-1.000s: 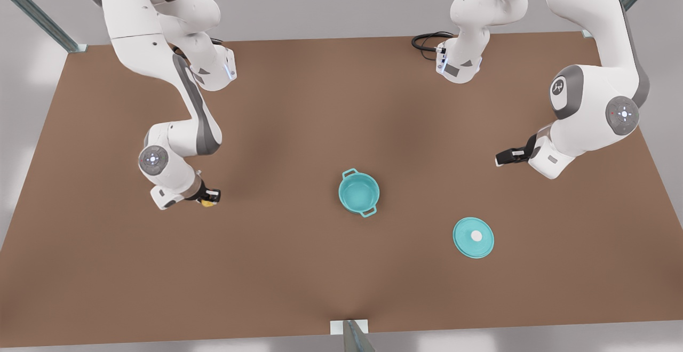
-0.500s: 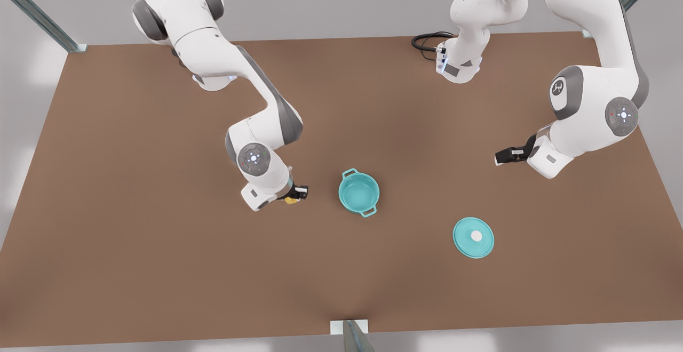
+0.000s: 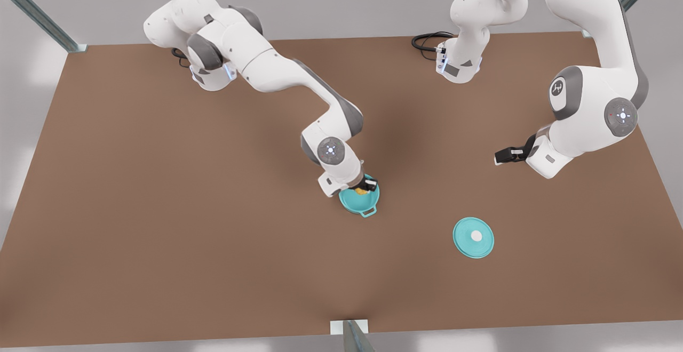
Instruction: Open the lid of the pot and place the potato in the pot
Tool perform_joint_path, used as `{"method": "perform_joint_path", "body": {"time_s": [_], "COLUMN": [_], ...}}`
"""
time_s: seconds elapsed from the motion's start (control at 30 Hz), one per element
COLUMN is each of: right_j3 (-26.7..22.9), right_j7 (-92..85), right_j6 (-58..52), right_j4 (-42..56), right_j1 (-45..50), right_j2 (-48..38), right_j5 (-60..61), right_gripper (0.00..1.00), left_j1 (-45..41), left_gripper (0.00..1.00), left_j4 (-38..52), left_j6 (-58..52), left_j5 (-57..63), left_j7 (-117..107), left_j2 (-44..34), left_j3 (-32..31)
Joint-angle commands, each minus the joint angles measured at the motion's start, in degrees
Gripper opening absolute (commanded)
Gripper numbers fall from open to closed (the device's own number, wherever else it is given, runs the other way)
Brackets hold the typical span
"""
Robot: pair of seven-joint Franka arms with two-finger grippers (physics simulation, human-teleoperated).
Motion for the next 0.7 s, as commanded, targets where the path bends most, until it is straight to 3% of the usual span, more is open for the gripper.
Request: {"method": "perform_joint_path", "body": {"time_s": [0.0,0.2,0.23,0.27,0.37,0.43,0.5,0.53,0.57,0.63,0.67], "right_j3": [-0.08,-1.04,-0.96,-0.96,-0.96,-4.64,-6.32,-6.14,-6.05,-5.88,-5.88], "right_j7": [15.67,15.67,15.14,14.61,14.52,12.08,-1.89,-16.57,-30.10,-47.96,-51.92], "right_j6": [5.03,5.11,5.11,5.11,5.03,-2.15,-19.74,-32.40,-37.95,-37.25,-31.37], "right_j4": [0.48,0.92,0.92,0.83,0.83,0.83,0.30,-0.31,-1.80,-10.07,-16.30], "right_j1": [0.12,0.12,0.12,0.12,0.12,-0.31,-8.57,-17.27,-25.27,-35.12,-37.23], "right_j2": [0.79,1.41,1.41,1.32,1.32,-1.74,-10.27,-14.23,-16.78,-21.88,-24.16], "right_j5": [0.24,0.24,0.24,-0.03,-0.03,-1.17,-2.49,-6.97,-10.74,-15.67,-15.76], "right_gripper": [0.56,0.56,0.82,1.00,1.00,1.00,1.00,1.00,1.00,1.00,1.00], "left_j1": [0.01,-0.69,-0.78,-0.78,-0.78,-0.78,-0.78,-0.78,-0.78,-0.78,-0.78], "left_gripper": [1.00,1.00,1.00,1.00,1.00,1.00,1.00,1.00,1.00,1.00,1.00], "left_j4": [0.07,1.13,1.13,1.13,1.13,1.13,1.13,1.13,1.13,1.13,1.13], "left_j6": [-0.03,1.03,1.03,1.03,1.03,1.03,1.03,1.03,1.03,1.03,1.03], "left_j5": [-0.02,2.01,2.01,2.01,2.09,2.09,2.09,2.09,2.09,2.09,2.09], "left_j7": [0.56,0.82,0.91,1.00,1.00,1.00,0.91,1.00,1.00,1.00,1.00], "left_j2": [-0.05,0.48,0.56,0.48,0.57,0.57,0.57,0.57,0.57,0.57,0.57], "left_j3": [-0.04,-0.22,-0.13,-0.13,-0.13,-0.13,-0.13,-0.13,-0.13,-0.13,-0.13]}}
